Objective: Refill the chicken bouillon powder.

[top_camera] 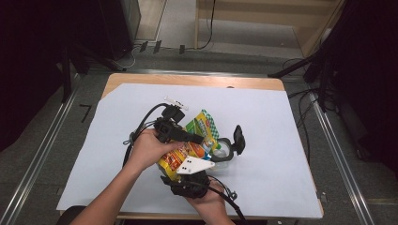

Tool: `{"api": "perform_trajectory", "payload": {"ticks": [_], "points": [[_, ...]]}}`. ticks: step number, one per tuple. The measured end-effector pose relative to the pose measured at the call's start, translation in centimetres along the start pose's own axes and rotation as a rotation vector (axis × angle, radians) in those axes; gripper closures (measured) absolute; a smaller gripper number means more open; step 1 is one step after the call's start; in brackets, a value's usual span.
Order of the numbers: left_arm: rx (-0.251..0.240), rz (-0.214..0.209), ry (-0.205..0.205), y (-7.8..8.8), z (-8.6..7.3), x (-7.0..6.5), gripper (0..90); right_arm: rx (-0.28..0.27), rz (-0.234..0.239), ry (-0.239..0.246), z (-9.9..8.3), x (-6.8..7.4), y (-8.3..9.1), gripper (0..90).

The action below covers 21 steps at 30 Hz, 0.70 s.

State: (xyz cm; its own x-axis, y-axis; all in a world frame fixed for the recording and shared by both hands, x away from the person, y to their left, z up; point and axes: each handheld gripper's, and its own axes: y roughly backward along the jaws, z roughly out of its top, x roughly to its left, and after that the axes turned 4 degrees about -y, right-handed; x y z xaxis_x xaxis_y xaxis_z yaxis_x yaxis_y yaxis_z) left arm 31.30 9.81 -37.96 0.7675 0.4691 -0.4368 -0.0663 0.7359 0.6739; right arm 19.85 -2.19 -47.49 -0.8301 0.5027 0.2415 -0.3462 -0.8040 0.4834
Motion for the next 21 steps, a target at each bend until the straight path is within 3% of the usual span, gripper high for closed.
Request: {"api": "perform_trajectory", "payload": {"ticks": [6,11,14,19,21], "points": [[-0.005,-0.011,0.026,-0.07,0.07,-0.16,77.1,0.014,-0.011,0.004,0.09,-0.02,-0.03,61.5],[-0.003,-0.014,0.002,-0.34,0.19,-0.34,78.0,0.001,0.013,-0.028,0.31,-0.14,0.25,64.1],[0.001,-0.001,-0.011,-0.4,0.24,-0.46,78.7,-0.001,0.027,-0.041,0.44,-0.1,0.36,64.2],[0.014,0.017,0.005,-0.32,0.55,-0.61,78.6,-0.004,0.036,-0.052,0.64,-0.14,0.39,64.0],[0.029,0.022,0.011,-0.31,0.81,-0.63,79.2,-0.006,0.031,-0.028,0.82,0.0,0.42,61.6]]}}
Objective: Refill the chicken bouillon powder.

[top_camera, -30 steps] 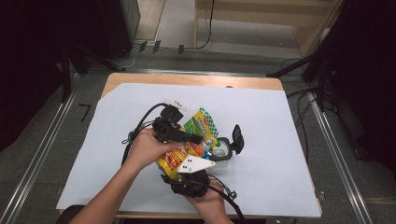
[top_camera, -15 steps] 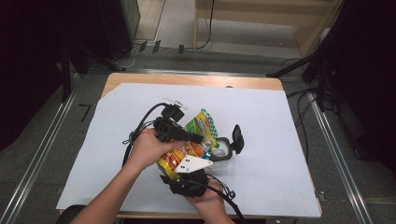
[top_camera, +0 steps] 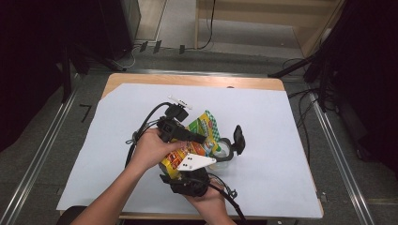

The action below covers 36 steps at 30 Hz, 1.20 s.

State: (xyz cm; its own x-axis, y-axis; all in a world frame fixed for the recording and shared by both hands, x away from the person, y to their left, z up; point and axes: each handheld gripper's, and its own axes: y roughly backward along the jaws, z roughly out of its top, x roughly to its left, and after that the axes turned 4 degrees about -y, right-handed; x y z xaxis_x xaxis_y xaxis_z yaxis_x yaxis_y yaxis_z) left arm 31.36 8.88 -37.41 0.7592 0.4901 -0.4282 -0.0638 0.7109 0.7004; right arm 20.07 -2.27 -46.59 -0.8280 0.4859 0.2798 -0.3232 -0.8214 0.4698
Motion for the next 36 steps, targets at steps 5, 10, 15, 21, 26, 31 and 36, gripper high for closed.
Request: {"api": "perform_trajectory", "payload": {"ticks": [5,10,15,21,26,31,36], "points": [[0.044,0.002,0.023,-0.04,0.68,-0.13,81.2,0.005,-0.016,0.044,0.19,0.3,0.01,60.5],[0.061,-0.004,0.036,-0.06,1.05,-0.09,81.5,0.006,-0.021,0.063,0.34,0.35,0.01,62.5],[0.051,-0.017,0.04,0.08,0.84,0.17,80.6,0.002,-0.021,0.056,0.32,0.5,-0.05,63.5],[0.038,-0.036,0.036,0.24,0.76,0.17,76.2,-0.022,0.001,0.021,0.39,0.32,0.1,63.9],[0.027,-0.048,0.038,0.49,0.72,0.04,74.5,-0.041,0.014,0.006,0.49,0.28,0.3,64.0],[0.027,-0.04,0.031,0.33,0.77,-0.07,72.6,-0.048,0.022,-0.014,0.55,0.03,0.37,64.0],[0.022,-0.038,0.026,0.34,0.79,-0.03,73.3,-0.045,0.022,-0.011,0.55,-0.02,0.37,63.7]]}}
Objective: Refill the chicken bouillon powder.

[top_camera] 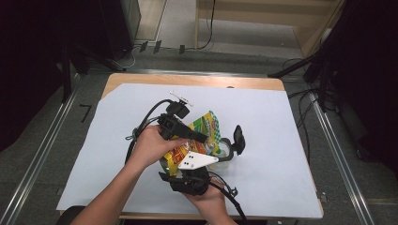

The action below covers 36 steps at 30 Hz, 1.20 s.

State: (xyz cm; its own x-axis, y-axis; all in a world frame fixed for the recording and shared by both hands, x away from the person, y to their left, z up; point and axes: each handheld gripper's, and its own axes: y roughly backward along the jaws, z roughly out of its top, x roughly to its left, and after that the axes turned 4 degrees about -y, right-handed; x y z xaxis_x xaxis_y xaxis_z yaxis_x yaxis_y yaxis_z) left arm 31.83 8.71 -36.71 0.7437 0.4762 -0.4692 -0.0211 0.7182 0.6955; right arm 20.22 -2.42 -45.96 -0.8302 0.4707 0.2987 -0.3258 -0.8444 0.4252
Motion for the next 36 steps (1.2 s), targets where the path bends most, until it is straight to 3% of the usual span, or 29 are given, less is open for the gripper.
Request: {"api": "perform_trajectory", "payload": {"ticks": [18,27,36], "points": [[-0.002,-0.009,0.011,-0.07,0.07,0.28,74.8,0.005,-0.01,0.02,-0.03,-0.14,-0.02,63.5],[-0.002,-0.013,0.0,-0.1,0.08,0.17,70.1,0.0,-0.011,0.016,0.0,-0.28,0.0,63.7],[0.006,-0.001,0.013,-0.02,0.05,0.26,74.2,0.001,-0.002,0.02,0.03,-0.13,0.02,63.0]]}}
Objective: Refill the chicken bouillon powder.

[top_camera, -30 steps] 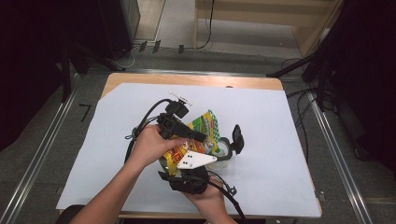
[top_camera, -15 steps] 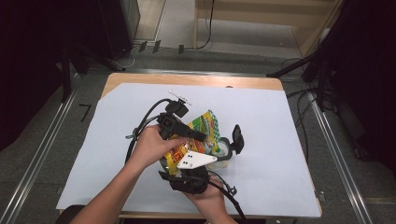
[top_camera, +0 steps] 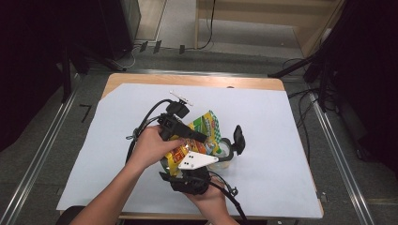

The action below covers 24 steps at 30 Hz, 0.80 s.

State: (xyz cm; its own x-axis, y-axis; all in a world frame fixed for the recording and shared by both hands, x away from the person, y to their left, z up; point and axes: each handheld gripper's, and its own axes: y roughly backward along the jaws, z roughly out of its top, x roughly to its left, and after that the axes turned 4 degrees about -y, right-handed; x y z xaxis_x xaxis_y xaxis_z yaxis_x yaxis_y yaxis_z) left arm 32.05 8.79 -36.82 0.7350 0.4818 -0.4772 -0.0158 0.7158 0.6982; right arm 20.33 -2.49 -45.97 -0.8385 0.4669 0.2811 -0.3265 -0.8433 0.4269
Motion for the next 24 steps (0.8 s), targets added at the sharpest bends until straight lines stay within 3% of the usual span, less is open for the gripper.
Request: {"api": "perform_trajectory", "payload": {"ticks": [3,5,24], "points": [[0.0,0.008,0.0,0.08,0.03,-0.18,74.7,0.002,0.003,0.014,0.0,0.12,-0.07,59.6],[0.005,0.016,-0.007,0.13,0.05,-0.36,74.9,0.005,-0.007,0.032,-0.01,0.29,-0.13,62.4],[-0.002,0.022,-0.008,0.48,0.2,-0.9,74.7,-0.01,0.001,0.008,0.24,0.55,0.04,64.0]]}}
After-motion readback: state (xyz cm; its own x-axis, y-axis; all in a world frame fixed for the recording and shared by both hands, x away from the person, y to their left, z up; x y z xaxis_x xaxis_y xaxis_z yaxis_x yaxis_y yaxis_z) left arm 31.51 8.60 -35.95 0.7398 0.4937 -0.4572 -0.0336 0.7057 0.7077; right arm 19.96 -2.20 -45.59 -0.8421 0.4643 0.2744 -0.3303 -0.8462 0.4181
